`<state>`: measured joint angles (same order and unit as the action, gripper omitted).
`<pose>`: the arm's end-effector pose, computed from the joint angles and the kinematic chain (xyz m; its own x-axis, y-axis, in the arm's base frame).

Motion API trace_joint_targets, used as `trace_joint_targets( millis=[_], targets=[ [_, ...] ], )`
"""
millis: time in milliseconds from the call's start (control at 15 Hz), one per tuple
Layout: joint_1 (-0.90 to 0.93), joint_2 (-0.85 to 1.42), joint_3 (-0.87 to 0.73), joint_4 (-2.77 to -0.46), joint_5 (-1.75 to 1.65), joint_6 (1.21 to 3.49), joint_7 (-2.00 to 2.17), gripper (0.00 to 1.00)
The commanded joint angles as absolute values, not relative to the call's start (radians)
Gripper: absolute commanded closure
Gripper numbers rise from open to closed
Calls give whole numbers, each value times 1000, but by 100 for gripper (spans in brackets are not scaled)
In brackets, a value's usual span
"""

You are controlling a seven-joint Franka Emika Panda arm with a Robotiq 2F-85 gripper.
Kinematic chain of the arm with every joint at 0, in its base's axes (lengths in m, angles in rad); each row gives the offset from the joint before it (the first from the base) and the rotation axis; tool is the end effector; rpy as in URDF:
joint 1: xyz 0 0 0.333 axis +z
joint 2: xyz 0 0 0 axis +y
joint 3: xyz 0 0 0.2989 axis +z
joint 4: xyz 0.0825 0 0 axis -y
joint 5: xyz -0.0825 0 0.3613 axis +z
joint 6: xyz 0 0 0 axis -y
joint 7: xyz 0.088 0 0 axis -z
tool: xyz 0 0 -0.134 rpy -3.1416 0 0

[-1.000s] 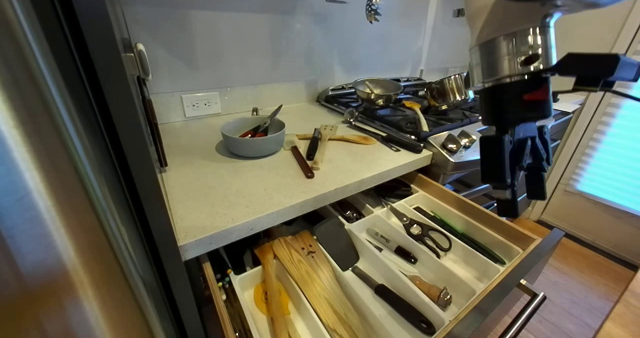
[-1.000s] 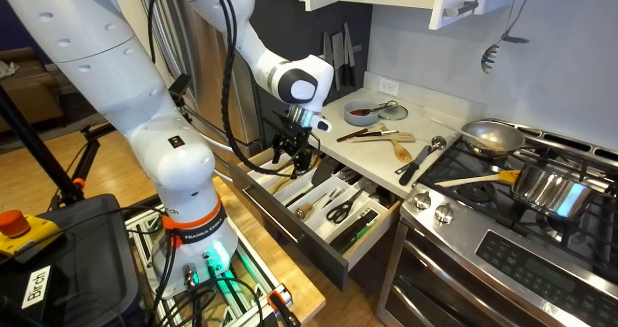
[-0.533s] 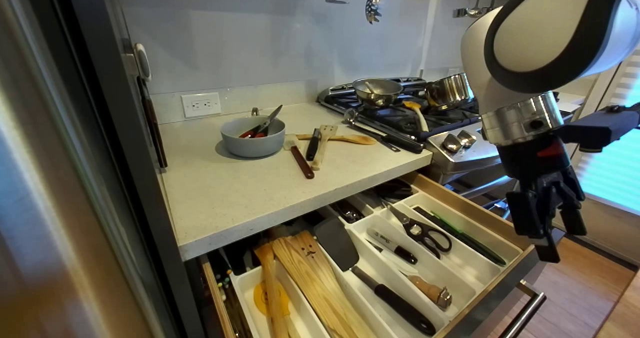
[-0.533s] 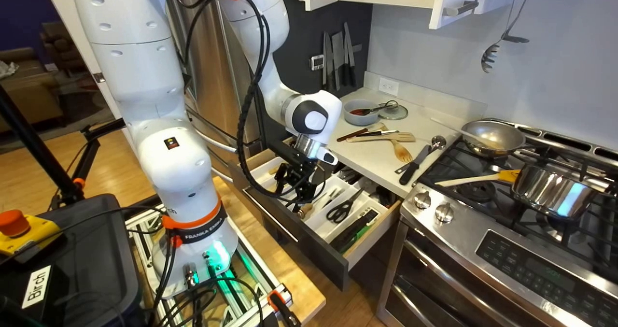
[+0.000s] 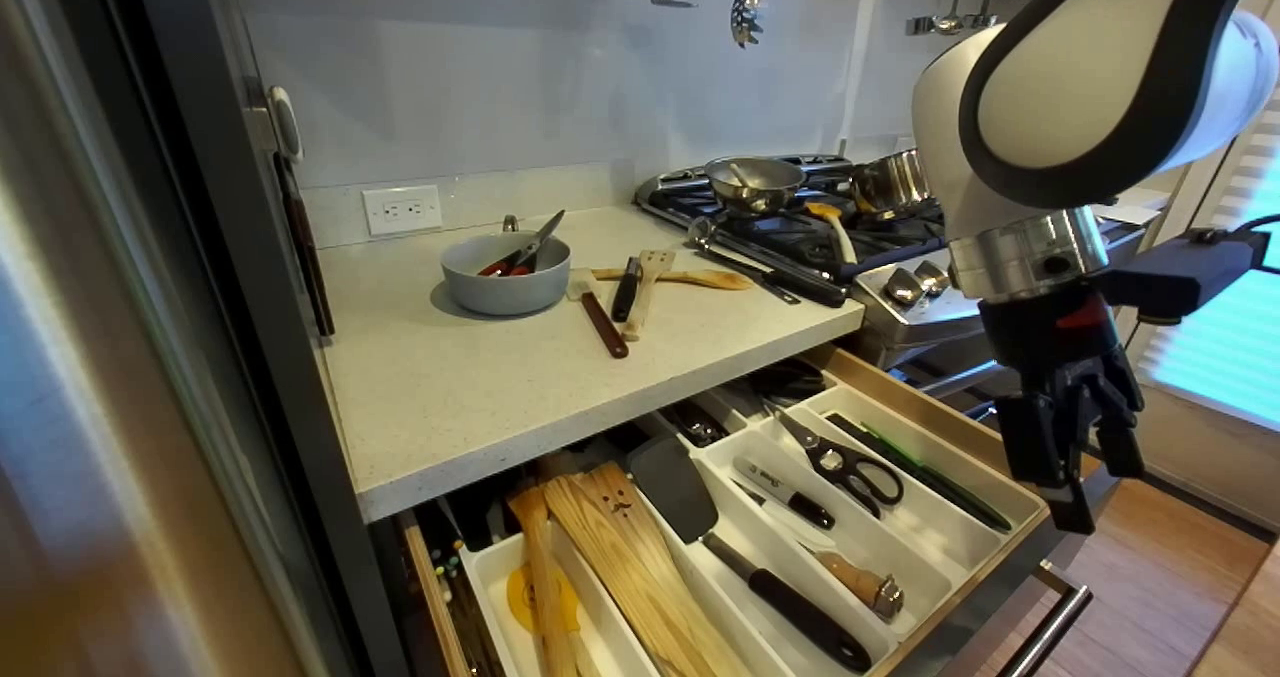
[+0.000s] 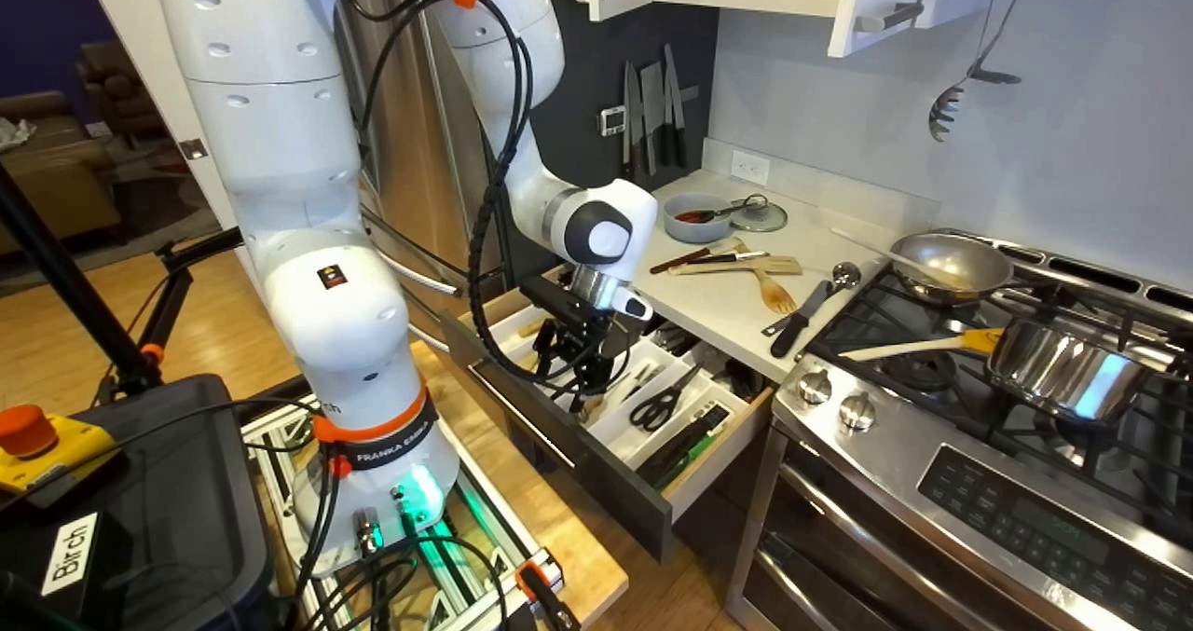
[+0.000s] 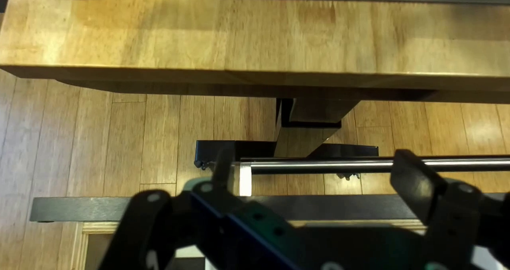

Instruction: Close the open drawer fully

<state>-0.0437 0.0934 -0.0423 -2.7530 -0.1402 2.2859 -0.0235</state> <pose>0.2961 -0.0323 0.1411 0.8441 0.0406 -0.5347 0.0682 -0.9972 0.0320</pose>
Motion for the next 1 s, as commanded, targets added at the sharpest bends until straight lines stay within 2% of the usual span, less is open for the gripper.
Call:
trace_joint_targets(
  millis=[0, 533, 933],
  targets=[
    [-35, 226, -31, -2753, -154, 2399, -78, 0],
    [22, 372, -2, -2753, -175, 2646, -79, 0],
    [30, 372, 29, -2753, -99, 2627, -46, 0]
  ],
)
